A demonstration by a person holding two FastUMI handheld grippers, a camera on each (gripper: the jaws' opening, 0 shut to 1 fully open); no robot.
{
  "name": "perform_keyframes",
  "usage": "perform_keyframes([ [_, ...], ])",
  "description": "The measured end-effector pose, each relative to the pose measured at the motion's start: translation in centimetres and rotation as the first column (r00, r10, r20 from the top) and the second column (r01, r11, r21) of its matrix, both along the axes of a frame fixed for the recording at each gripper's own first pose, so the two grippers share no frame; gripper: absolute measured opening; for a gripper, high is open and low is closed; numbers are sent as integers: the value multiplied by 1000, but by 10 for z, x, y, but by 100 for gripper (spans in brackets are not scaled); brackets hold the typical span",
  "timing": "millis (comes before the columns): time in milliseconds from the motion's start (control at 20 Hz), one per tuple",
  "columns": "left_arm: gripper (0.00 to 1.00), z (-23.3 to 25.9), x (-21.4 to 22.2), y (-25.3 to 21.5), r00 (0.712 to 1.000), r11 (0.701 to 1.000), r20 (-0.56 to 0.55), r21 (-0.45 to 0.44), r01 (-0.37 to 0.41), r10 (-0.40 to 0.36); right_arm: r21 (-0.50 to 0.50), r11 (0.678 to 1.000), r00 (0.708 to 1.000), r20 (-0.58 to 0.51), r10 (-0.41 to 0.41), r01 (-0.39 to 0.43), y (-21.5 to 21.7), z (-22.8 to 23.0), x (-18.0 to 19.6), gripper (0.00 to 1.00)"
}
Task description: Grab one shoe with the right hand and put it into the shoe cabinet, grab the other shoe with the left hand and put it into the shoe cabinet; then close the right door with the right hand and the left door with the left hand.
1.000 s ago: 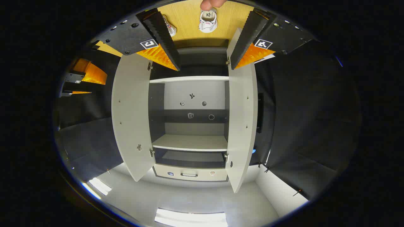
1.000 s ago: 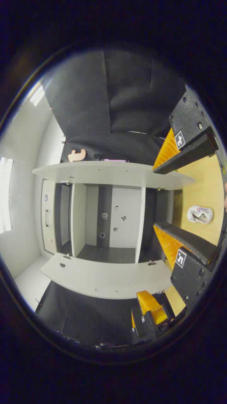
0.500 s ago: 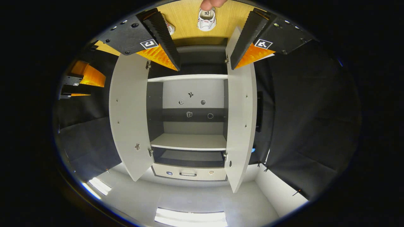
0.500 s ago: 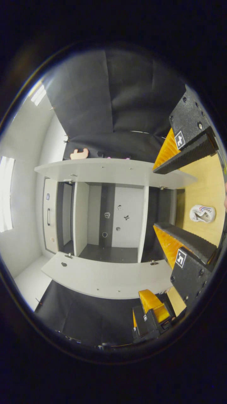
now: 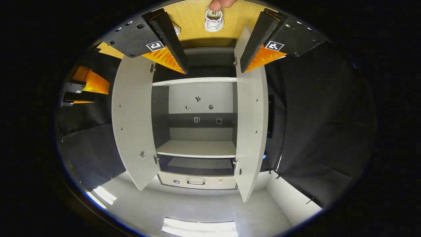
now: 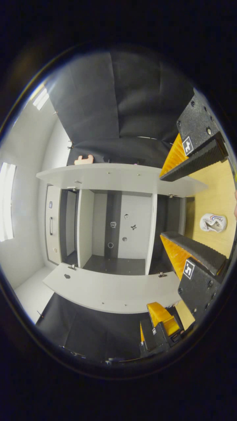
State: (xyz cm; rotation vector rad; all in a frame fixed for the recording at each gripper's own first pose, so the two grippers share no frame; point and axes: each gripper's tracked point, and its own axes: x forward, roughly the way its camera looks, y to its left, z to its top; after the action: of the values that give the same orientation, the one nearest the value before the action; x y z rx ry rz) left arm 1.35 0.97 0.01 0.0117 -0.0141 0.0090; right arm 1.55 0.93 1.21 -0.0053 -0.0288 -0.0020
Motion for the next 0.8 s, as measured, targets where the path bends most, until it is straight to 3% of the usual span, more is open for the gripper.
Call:
perform_keyframes([
  [300, 95, 2, 3, 5, 1000, 1000, 4, 3, -10, 9, -5, 1000, 1000, -24, 19, -19, 9, -12, 11, 99],
  [800, 95, 0, 6, 18, 1000, 1000, 7, 6, -29, 29, 24, 995, 975, -196, 101, -99, 47, -97, 42, 99],
])
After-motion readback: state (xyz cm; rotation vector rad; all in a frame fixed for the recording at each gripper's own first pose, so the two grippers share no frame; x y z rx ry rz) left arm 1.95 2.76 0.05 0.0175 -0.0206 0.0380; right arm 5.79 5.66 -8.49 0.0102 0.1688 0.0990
